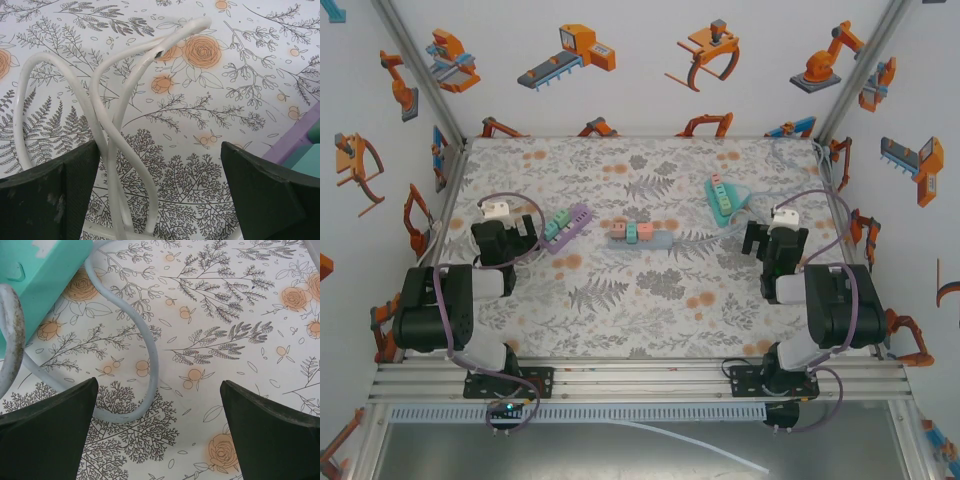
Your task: Pull the plug off the socket
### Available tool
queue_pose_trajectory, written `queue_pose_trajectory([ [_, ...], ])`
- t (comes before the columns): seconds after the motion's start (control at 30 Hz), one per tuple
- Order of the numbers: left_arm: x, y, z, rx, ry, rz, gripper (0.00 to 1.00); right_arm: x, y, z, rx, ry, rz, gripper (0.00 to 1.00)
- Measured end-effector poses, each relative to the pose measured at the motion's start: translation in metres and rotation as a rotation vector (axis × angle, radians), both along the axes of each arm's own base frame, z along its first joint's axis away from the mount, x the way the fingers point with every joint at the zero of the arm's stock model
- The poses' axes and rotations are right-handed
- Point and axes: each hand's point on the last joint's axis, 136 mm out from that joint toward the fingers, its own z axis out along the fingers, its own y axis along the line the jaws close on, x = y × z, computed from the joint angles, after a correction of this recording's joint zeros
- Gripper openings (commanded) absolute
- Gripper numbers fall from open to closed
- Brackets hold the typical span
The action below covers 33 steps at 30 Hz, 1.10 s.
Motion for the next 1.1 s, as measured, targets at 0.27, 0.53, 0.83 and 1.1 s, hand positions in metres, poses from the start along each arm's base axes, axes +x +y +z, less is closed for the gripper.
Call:
queue_pose_trajectory([
  [0.27, 0.0, 0.0, 0.0, 0.0, 0.0, 0.0, 0.97, 0.0, 0.0, 0.0, 0.0, 0.0, 0.0, 0.99],
  [0.53, 0.0, 0.0, 0.0, 0.0, 0.0, 0.0, 0.97, 0.0, 0.0, 0.0, 0.0, 0.0, 0.0, 0.99],
  [0.83, 0.0, -0.005, 0.0, 0.004, 0.001, -0.031, 0.97, -0.001, 0.006, 0.003, 0.009, -0.015, 0.033, 0.99],
  [1.1, -0.022, -0.014, 0.033, 0.039, -0.055, -0.028, 0.97, -0.031, 0.005, 0.06, 0.017, -0.187, 0.03, 0.98],
])
